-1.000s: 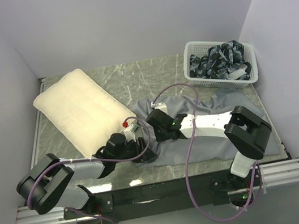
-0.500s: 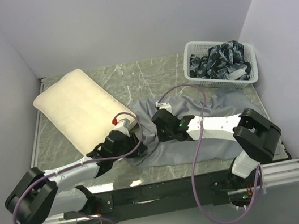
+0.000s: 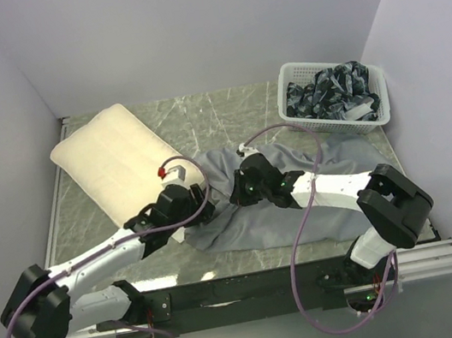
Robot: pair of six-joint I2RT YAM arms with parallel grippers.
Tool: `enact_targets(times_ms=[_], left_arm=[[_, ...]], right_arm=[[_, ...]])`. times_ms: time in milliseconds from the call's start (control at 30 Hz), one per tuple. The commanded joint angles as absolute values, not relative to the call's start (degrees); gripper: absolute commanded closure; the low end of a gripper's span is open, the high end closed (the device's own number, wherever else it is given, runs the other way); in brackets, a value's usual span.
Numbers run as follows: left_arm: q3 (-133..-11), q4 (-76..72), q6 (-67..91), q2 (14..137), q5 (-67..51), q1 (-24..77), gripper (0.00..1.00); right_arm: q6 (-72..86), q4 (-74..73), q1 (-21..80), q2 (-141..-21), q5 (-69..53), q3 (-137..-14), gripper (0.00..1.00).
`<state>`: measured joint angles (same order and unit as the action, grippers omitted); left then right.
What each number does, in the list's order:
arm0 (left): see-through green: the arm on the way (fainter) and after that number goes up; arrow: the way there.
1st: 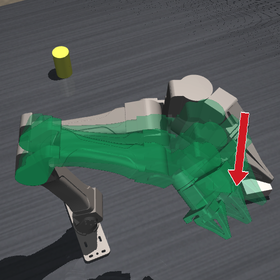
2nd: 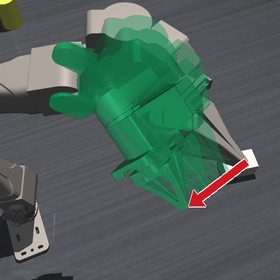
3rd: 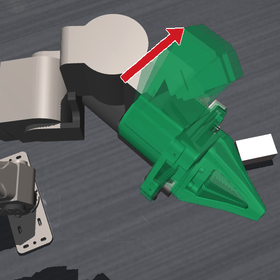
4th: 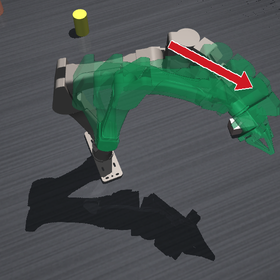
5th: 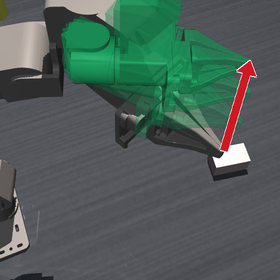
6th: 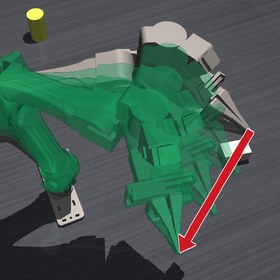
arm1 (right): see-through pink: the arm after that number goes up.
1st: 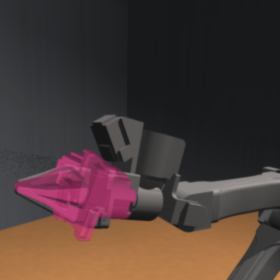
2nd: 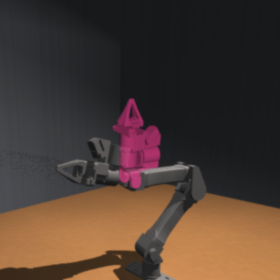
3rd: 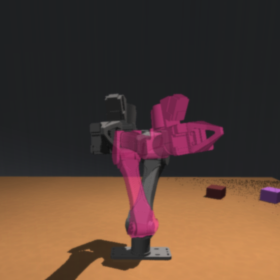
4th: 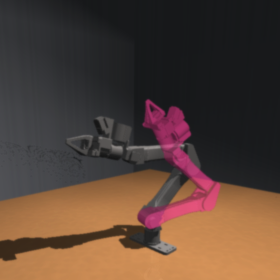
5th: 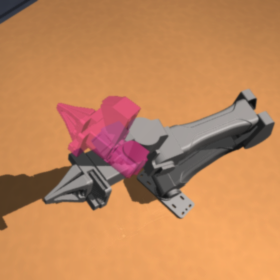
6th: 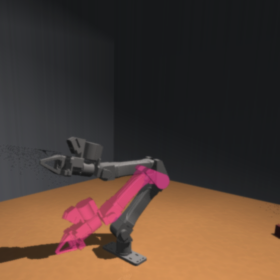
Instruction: Put the pillow into the pillowcase
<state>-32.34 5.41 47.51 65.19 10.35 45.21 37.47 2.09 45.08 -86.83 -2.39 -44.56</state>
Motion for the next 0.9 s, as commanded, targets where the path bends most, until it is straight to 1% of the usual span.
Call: enact_targets(times_ms=[0, 67, 133, 167, 233, 267, 333, 367, 433, 500, 600, 733, 867], left_arm=[[-35.3, 3.0, 41.3, 69.2, 5.6, 45.4, 0.33], [-35.6, 1.9, 39.8, 71.3, 4.1, 45.4, 0.29], [-36.1, 2.5, 39.3, 73.1, 4.7, 45.4, 0.29], [-36.3, 2.5, 39.3, 75.0, 5.0, 45.4, 0.31], [-36.1, 0.9, 39.5, 76.5, 4.7, 45.4, 0.35], [-35.8, 0.6, 39.8, 77.9, 5.0, 45.4, 0.47], [-35.8, 1.1, 41.4, 78.9, 7.1, 45.4, 0.69], [-35.9, 2.2, 42.2, 79.6, 8.7, 45.4, 0.86], [-36.0, 5.8, 45.1, 80.2, 13.7, 45.2, 0.99], [-35.6, 7.8, 48.1, 80.2, 17.2, 44.1, 0.99], [-32.5, 9.0, 52.4, 78.5, 18.1, 41.8, 0.99], [-27.1, 9.7, 56.2, 72.5, 19.1, 40.1, 0.99], [-25.1, 9.7, 56.1, 69.2, 17.4, 39.0, 0.99]], right_arm=[[37.8, 7.3, 44.8, -87.0, -6.1, -44.4, 0.90], [37.8, 7.6, 44.8, -86.8, -6.2, -43.9, 0.88], [37.5, 7.4, 44.8, -87.0, -6.2, -43.9, 0.88], [37.4, 7.3, 44.8, -87.1, -6.2, -43.9, 0.88], [37.2, 6.8, 44.8, -87.4, -6.2, -43.9, 0.92], [37.2, 6.2, 44.7, -87.5, -5.1, -43.9, 0.97], [37.3, 4.2, 44.8, -87.1, -3.4, -43.6, 1.00], [37.4, 3.4, 44.7, -86.9, -2.6, -43.2, 1.00], [37.8, 0.7, 44.6, -86.0, -0.1, -42.6, 1.00], [38.0, -1.2, 44.7, -84.6, 3.8, -41.3, 1.00], [38.7, -3.7, 44.4, -82.3, 7.2, -39.6, 1.00], [40.2, -5.6, 43.4, -78.8, 10.9, -35.9, 1.00], [40.7, -4.6, 42.4, -74.7, 10.9, -32.5, 1.00]])
